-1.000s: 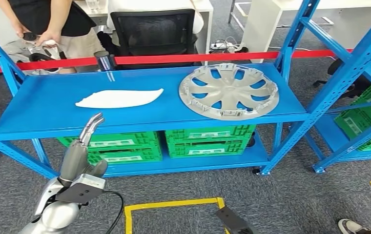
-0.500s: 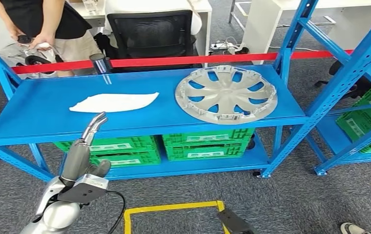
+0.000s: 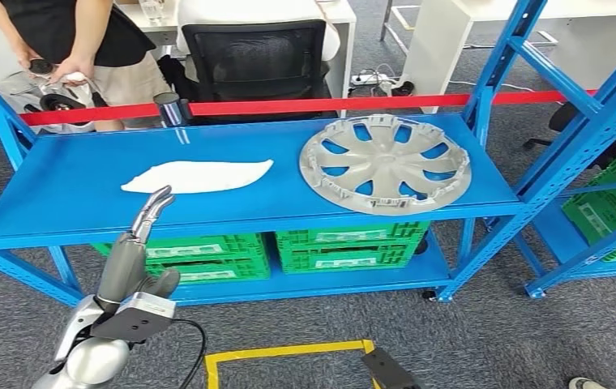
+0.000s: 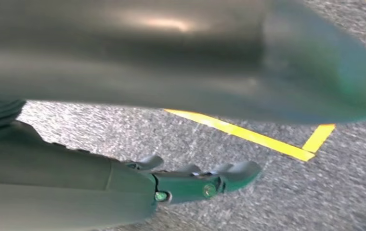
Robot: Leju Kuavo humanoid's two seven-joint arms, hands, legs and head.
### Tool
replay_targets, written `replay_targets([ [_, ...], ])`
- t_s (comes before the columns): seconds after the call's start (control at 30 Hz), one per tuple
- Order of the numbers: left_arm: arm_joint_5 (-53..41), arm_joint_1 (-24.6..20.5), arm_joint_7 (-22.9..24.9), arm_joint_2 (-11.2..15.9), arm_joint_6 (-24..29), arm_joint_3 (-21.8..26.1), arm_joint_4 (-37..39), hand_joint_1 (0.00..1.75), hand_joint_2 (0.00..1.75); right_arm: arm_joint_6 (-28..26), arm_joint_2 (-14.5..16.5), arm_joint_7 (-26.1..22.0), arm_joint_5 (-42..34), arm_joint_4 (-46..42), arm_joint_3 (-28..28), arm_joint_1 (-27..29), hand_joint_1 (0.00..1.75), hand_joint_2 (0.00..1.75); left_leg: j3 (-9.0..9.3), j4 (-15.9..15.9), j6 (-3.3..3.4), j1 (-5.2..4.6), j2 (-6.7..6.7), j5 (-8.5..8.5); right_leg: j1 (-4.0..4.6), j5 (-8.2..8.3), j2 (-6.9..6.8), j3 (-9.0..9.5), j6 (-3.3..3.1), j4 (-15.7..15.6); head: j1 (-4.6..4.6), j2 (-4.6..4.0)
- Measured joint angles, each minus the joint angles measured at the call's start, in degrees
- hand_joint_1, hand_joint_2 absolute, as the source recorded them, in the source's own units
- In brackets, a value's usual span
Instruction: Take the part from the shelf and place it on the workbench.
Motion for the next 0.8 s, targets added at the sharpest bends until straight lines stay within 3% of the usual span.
replay_targets([
  [0.07,-0.01,-0.07,0.09,-0.03,-0.02,-0.01,-0.33,0.0,0.0,0.1,0.01,-0.01,-0.02,0.0,-0.05,-0.03,0.0,0.0,0.48,-0.43,0.75,0.16,0.09,0.01,-0.06,-2.0,-0.03,-1.76,0.48,3.8,0.07,0.0],
  [0.13,-0.03,-0.04,0.15,-0.05,-0.04,-0.02,-0.41,0.0,0.0,0.28,0.02,0.01,-0.04,0.0,-0.1,0.11,0.0,0.0,0.68,-0.44,1.18,0.07,0.19,-0.26,-0.09,-4.94,-0.05,-5.97,0.76,11.23,0.13,-0.01],
  [0.17,-0.04,0.02,0.21,-0.05,-0.04,-0.03,-0.42,0.0,0.0,0.42,0.02,0.02,-0.07,0.01,-0.14,0.24,0.0,0.0,0.78,-0.42,1.28,0.02,0.18,-0.41,-0.11,-5.61,-0.05,-7.91,0.85,14.21,0.14,-0.01],
  [0.2,-0.05,0.08,0.29,-0.05,-0.05,-0.03,-0.42,0.0,0.0,0.57,0.02,0.02,-0.09,0.01,-0.17,0.38,0.0,0.0,0.92,-0.39,1.3,0.0,0.14,-0.58,-0.12,-5.25,-0.05,-9.08,0.89,15.49,0.14,0.0],
  [0.23,-0.08,0.14,0.42,-0.05,-0.03,-0.03,-0.44,0.0,0.0,0.77,0.02,0.03,-0.07,0.02,-0.2,0.47,0.0,0.0,1.13,-0.35,1.23,0.01,0.08,-0.79,-0.13,-3.77,-0.06,-9.13,0.89,14.55,0.14,0.01],
  [0.3,-0.16,0.33,0.71,-0.04,0.04,-0.02,-0.61,0.0,0.0,1.19,0.02,0.05,0.07,0.04,-0.22,0.52,0.0,0.0,1.74,-0.18,0.89,0.03,-0.01,-1.37,-0.17,0.66,-0.08,-6.52,0.73,7.7,0.14,0.0],
  [0.37,-0.23,0.56,0.92,0.03,0.13,0.01,-0.93,0.0,0.0,1.55,0.07,0.13,0.32,0.04,-0.22,0.47,0.0,0.0,2.09,0.12,0.27,-0.19,-0.09,-2.05,-0.07,2.84,-0.09,-3.88,0.2,1.78,0.13,-0.01],
  [0.53,-0.48,1.11,1.0,0.32,0.31,0.16,-1.73,0.0,0.0,1.81,0.19,0.22,0.69,0.07,-0.22,0.5,0.0,0.0,2.06,1.27,-1.38,-0.18,-0.04,-3.41,-0.05,2.4,-0.06,-2.71,-1.57,0.19,0.06,0.0],
  [0.57,-0.53,1.21,1.01,0.4,0.38,0.26,-1.9,0.0,0.0,1.95,0.2,0.26,0.83,0.07,-0.22,0.46,0.0,0.0,1.1,3.43,-1.72,-0.09,-0.01,-4.53,-0.16,2.35,-0.11,-2.41,-1.88,0.02,0.01,-0.01],
  [0.63,-0.64,1.55,1.07,0.57,0.48,0.45,-2.05,0.0,0.0,2.29,0.22,0.43,1.11,0.07,-0.22,0.42,0.0,0.0,-2.65,10.59,-2.19,0.07,0.05,-7.63,-0.17,2.02,-0.2,-1.98,-2.28,-0.05,-0.08,0.0],
  [0.7,-0.72,2.09,1.12,0.73,0.51,0.75,-2.05,0.0,0.0,2.48,0.22,0.73,1.25,0.07,-0.22,0.41,0.0,0.0,-6.01,15.88,-2.38,0.17,0.06,-8.71,-0.16,1.67,-0.19,-1.64,-2.37,-0.03,-0.08,0.01],
  [0.73,-0.75,2.27,1.12,0.79,0.53,0.96,-2.07,0.0,0.0,2.51,0.22,0.85,1.28,0.07,-0.22,0.4,0.0,0.0,-6.3,15.59,-2.37,0.2,0.06,-7.57,-0.16,1.47,-0.16,-1.39,-2.33,-0.02,-0.08,0.01],
  [0.8,-0.76,2.38,1.12,0.85,0.56,1.3,-2.14,0.0,0.0,2.53,0.24,0.98,1.32,0.07,-0.22,0.34,0.0,0.0,-3.92,9.23,-2.1,0.25,0.08,-2.92,-0.17,0.97,-0.09,-0.68,-2.08,0.0,-0.08,0.0],
])
